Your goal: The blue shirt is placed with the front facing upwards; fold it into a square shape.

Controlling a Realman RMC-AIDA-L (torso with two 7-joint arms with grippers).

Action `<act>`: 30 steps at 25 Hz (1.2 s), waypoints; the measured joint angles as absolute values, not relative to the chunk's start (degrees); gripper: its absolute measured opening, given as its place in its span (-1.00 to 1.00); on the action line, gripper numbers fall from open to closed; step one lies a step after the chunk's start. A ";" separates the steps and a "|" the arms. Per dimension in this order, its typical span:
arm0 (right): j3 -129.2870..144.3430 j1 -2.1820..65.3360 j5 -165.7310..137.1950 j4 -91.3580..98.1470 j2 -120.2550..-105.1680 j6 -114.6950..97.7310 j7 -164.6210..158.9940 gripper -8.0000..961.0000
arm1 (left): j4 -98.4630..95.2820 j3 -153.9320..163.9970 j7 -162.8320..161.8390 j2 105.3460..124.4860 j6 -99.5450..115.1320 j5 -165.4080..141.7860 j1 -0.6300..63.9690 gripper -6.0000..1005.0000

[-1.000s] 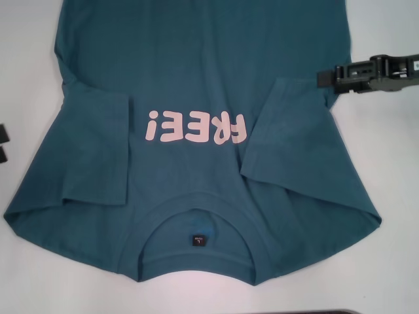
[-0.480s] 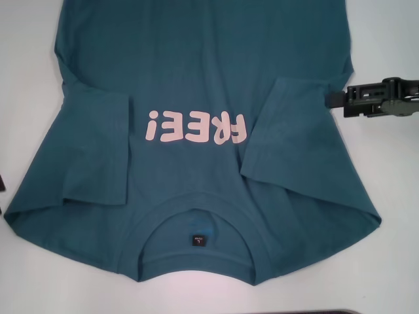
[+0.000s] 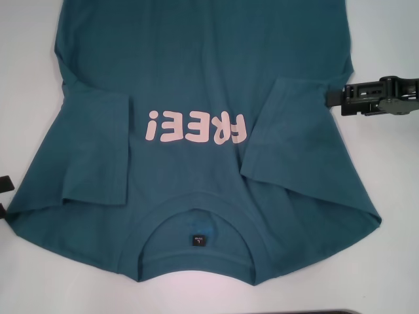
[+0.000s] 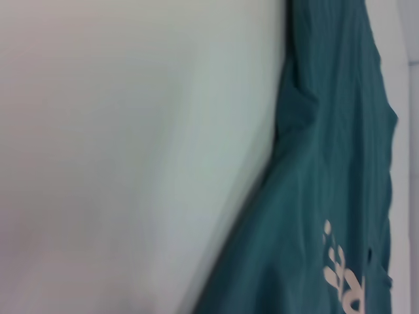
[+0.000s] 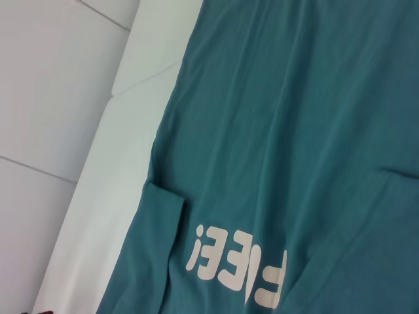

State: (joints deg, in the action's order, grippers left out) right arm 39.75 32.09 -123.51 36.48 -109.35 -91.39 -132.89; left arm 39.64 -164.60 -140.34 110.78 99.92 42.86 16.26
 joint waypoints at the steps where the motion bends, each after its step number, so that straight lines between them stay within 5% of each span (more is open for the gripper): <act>1: 39.72 32.07 -123.51 36.48 -109.36 -91.39 -132.89 0.65 | 39.64 -164.60 -140.65 110.78 99.35 42.85 16.26 0.47; 30: 39.55 31.90 -123.14 36.48 -109.33 -91.23 -132.80 0.65 | 40.24 -161.68 -139.56 111.86 92.60 42.86 16.59 0.46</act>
